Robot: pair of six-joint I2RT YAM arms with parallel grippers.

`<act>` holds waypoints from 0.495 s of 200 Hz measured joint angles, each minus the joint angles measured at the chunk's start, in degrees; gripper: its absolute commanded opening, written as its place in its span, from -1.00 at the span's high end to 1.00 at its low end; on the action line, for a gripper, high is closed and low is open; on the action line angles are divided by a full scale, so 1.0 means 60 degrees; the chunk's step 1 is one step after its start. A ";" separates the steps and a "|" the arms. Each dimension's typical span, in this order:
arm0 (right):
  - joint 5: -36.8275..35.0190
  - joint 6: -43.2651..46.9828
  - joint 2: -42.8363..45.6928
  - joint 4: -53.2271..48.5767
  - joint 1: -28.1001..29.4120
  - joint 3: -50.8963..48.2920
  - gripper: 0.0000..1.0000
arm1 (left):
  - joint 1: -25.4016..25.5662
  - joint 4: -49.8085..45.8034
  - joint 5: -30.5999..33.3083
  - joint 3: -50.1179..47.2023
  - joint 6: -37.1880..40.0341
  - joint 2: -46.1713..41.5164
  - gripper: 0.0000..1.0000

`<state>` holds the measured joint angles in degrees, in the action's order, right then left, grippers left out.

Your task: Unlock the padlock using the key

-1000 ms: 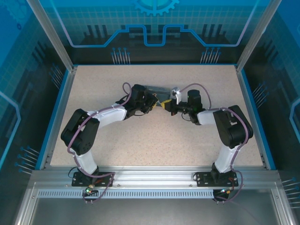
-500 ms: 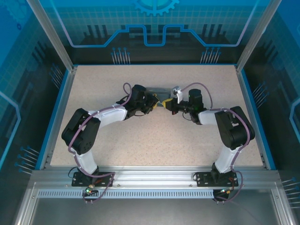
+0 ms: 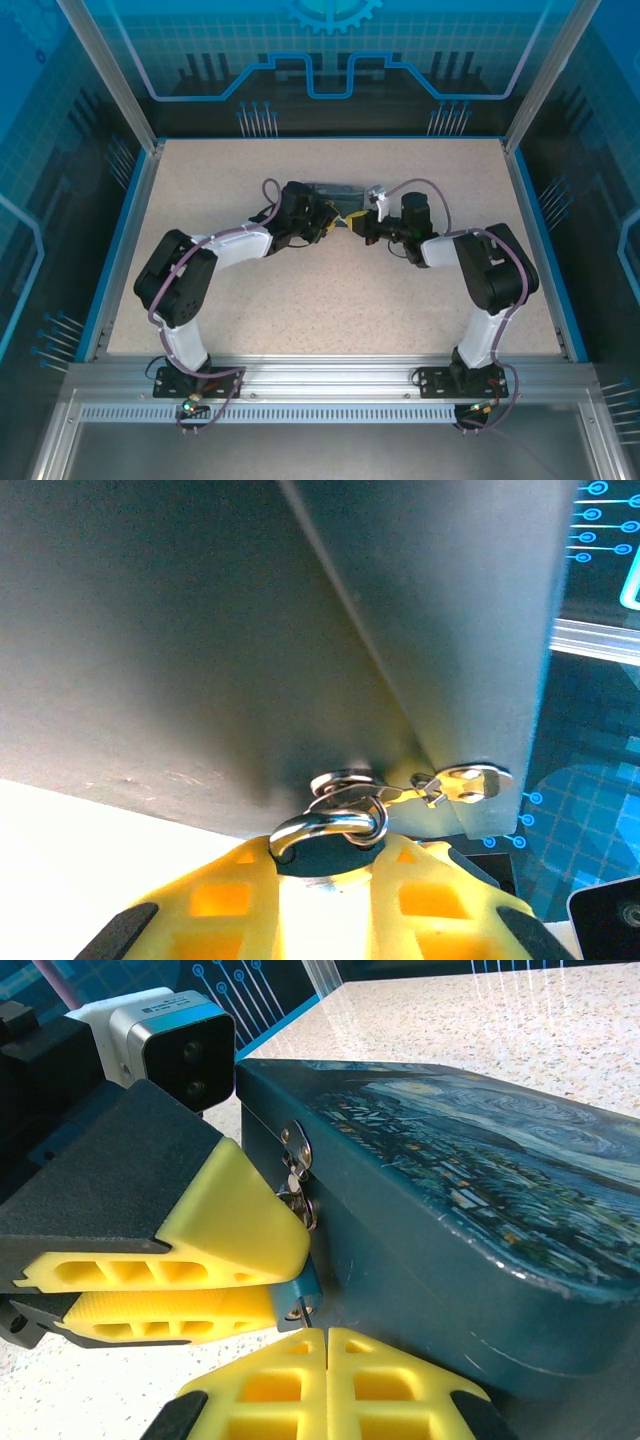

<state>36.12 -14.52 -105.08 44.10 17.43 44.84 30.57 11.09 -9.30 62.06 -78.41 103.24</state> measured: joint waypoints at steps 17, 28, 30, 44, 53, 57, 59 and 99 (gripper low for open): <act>-0.0051 0.0011 -0.0011 0.0011 0.0018 0.0000 1.00 | 0.0000 0.0047 0.0000 -0.0004 -0.0149 0.0000 1.00; -0.0062 0.0029 -0.0015 0.0015 0.0025 0.0004 1.00 | 0.0000 0.0073 0.0000 -0.0018 -0.0211 0.0000 1.00; -0.0058 0.0029 -0.0022 0.0018 0.0025 0.0004 1.00 | 0.0000 0.0073 0.0000 -0.0018 -0.0215 0.0000 1.00; -0.0029 -0.0004 -0.0080 0.0087 0.0029 0.0011 1.00 | 0.0000 0.0073 0.0004 -0.0029 -0.0240 0.0000 1.00; -0.0007 -0.0044 -0.0131 0.0124 0.0044 0.0029 1.00 | -0.0007 0.0069 0.0007 -0.0036 -0.0244 0.0000 1.00; -0.0007 -0.0073 -0.0153 0.0157 0.0051 0.0029 1.00 | -0.0007 0.0073 0.0007 -0.0044 -0.0244 0.0000 1.00; -0.0007 -0.0080 -0.0164 0.0157 0.0058 0.0029 1.00 | -0.0007 0.0076 0.0007 -0.0047 -0.0244 0.0000 1.00; -0.0266 -0.0652 -0.0219 0.0433 0.0266 0.0015 1.00 | 0.0000 0.0200 -0.0073 -0.0091 -0.0280 0.0000 1.00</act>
<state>34.52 -18.44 -106.39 46.70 19.03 44.93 30.57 12.29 -9.74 61.52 -80.09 103.24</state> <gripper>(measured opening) 0.042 0.195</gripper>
